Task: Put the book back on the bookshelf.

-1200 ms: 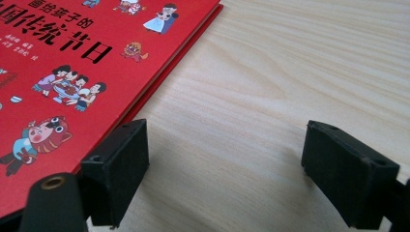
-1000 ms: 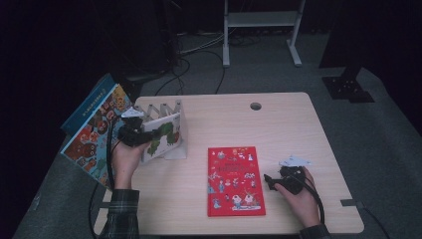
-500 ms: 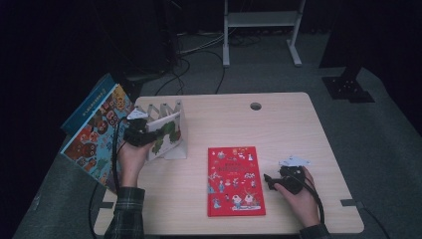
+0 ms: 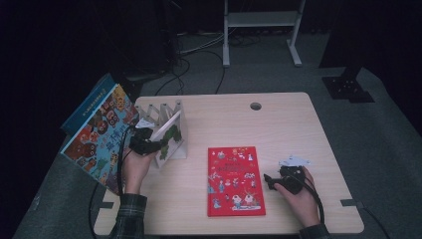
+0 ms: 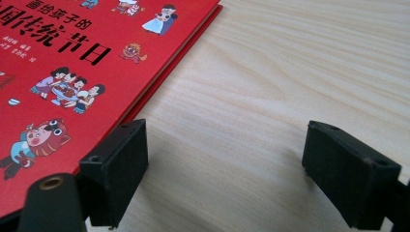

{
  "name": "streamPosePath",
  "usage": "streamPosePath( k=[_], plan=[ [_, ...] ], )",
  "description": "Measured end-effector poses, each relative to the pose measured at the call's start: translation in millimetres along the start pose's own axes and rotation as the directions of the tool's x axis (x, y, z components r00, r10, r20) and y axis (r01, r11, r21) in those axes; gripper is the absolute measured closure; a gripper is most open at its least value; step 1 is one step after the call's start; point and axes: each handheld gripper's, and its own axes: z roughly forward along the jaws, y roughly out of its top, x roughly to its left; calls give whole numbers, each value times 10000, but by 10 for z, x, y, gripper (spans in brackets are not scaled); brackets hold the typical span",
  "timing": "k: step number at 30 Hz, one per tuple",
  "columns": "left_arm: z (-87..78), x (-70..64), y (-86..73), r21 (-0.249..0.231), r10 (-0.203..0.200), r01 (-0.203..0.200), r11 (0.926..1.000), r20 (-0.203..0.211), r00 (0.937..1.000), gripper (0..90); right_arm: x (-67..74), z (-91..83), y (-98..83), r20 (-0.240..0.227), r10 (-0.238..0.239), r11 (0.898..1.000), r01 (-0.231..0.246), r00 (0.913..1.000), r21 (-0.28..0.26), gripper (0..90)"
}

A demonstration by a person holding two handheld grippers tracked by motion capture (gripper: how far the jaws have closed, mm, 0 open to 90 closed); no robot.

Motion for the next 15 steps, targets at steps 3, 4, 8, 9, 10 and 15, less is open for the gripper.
streamPosePath(
  k=[3,4,8,9,10,15],
  plan=[
    [21,-15,-13,174,49,-48,9998,-44,10000,744,1,-1,0,0,8,10000,-8,10000,8,156],
    [25,-15,-21,224,91,-90,9997,-62,9999,744,0,0,0,0,-3,10000,3,10000,-2,156],
    [49,-3,-71,519,87,-85,9986,-49,9999,741,1,0,0,-1,10,10000,-10,10000,5,156],
    [55,2,-88,461,85,-84,9989,-14,10000,741,1,0,0,0,6,10000,-6,10000,4,156],
    [51,10,-96,399,66,-68,9992,31,10000,740,1,0,0,-2,12,10000,-12,10000,6,156],
    [32,4,-104,358,170,-174,9992,89,9998,714,0,0,0,-1,2,10000,-2,10000,1,156]
  ],
)
